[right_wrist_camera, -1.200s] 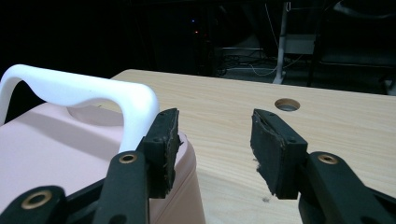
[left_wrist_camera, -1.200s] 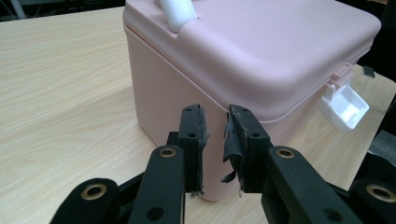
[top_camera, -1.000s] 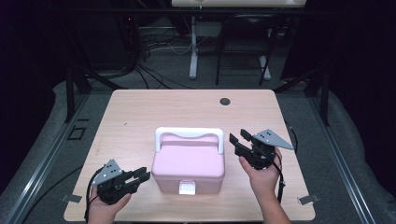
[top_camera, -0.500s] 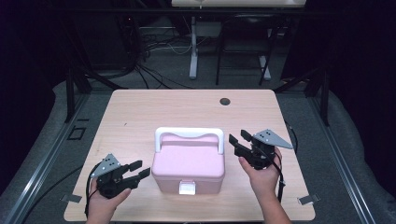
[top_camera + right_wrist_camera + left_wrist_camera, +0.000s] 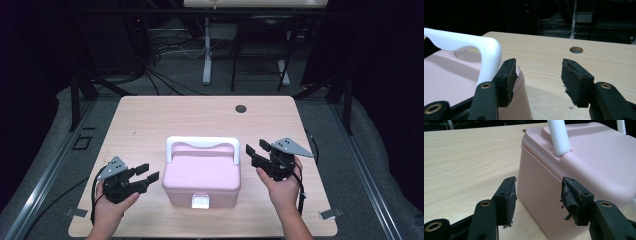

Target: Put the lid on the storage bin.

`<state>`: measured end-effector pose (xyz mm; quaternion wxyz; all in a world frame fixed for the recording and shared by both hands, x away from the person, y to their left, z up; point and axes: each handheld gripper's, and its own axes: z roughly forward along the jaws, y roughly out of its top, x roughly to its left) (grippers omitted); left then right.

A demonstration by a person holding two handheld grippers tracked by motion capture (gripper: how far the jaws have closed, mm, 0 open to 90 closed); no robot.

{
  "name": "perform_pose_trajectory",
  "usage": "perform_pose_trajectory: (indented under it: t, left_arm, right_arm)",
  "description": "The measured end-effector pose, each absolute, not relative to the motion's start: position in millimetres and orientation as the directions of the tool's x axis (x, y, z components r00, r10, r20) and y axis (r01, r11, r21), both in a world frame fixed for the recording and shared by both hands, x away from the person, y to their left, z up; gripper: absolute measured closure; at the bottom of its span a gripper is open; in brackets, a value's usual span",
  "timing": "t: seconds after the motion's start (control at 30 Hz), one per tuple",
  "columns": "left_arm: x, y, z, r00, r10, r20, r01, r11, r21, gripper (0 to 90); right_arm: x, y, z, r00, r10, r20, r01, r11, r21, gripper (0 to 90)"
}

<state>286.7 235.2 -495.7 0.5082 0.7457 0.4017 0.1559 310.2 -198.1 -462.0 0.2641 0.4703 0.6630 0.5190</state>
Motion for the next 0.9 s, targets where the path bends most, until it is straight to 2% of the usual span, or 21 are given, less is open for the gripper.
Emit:
perform_pose_trajectory:
  t: [0.23, 0.9]
  left_arm:
    - [303, 233, -493, 0.607, 0.783, -0.136, 0.431, -0.181, 0.884, 45.7]
    - [335, 240, -507, 0.531, 0.826, -0.188, 0.507, -0.132, 0.852, 45.5]
  right_arm:
    - [312, -198, -463, -0.416, 0.900, 0.133, 0.357, 0.027, 0.934, 44.6]
    - [300, -218, -479, -0.385, 0.916, 0.110, 0.393, 0.055, 0.918, 44.6]
